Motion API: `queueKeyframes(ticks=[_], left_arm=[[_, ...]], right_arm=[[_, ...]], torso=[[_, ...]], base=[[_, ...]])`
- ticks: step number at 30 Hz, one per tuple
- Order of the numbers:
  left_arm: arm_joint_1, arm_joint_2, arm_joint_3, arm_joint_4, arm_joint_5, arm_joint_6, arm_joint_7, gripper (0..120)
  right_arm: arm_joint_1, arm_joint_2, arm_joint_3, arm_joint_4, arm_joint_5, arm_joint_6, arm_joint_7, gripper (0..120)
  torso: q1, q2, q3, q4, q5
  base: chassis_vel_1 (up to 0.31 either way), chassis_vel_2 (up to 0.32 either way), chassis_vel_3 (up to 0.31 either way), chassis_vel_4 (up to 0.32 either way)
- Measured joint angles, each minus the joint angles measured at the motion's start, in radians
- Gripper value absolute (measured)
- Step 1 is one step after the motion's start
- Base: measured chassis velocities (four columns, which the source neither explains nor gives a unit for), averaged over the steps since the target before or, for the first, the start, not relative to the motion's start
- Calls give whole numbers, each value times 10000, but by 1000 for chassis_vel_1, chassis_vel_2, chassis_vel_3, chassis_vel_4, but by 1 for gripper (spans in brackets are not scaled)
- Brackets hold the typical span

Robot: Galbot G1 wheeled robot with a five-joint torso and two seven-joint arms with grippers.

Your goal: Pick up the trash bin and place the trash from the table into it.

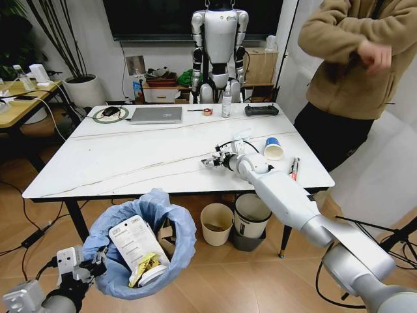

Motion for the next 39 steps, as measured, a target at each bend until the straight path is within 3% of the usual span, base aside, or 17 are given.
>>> queueKeyframes(ticks=[5,10,22,27,30,34,39], left_arm=[[2,13,-10,0,-10,0,0,0],[9,12,-4,-4,-19,-1,-3,0],[-11,-4,27,-8,-21,0,-7,0],[-11,9,28,-8,-21,0,-7,0],[-12,45,18,-8,-23,0,-7,0],[-18,64,9,-8,-38,1,-7,0],[-23,68,20,-8,-43,3,-8,0]], right_arm=[[7,-36,-9,-14,-55,0,6,99],[-73,-92,-15,-4,-162,-7,-18,86],[-129,-212,-66,172,-174,-81,-31,37],[-122,-218,-103,190,-166,-91,-29,25],[-139,-230,-142,218,-165,-93,-29,8],[-173,-230,-151,263,-174,-86,-30,0],[-184,-240,-151,443,-120,-106,-29,0]], torso=[[0,0,0,0,-1],[0,0,0,-1,0],[-1,1,-1,-1,-1],[-1,0,-1,0,-1],[-1,1,-1,0,-1],[-1,1,-1,0,-1],[-1,0,2,0,0]], base=[[0,0,0,0],[0,0,0,0],[0,0,0,0],[0,0,0,0],[0,0,0,0],[0,0,0,0],[0,0,0,0]])
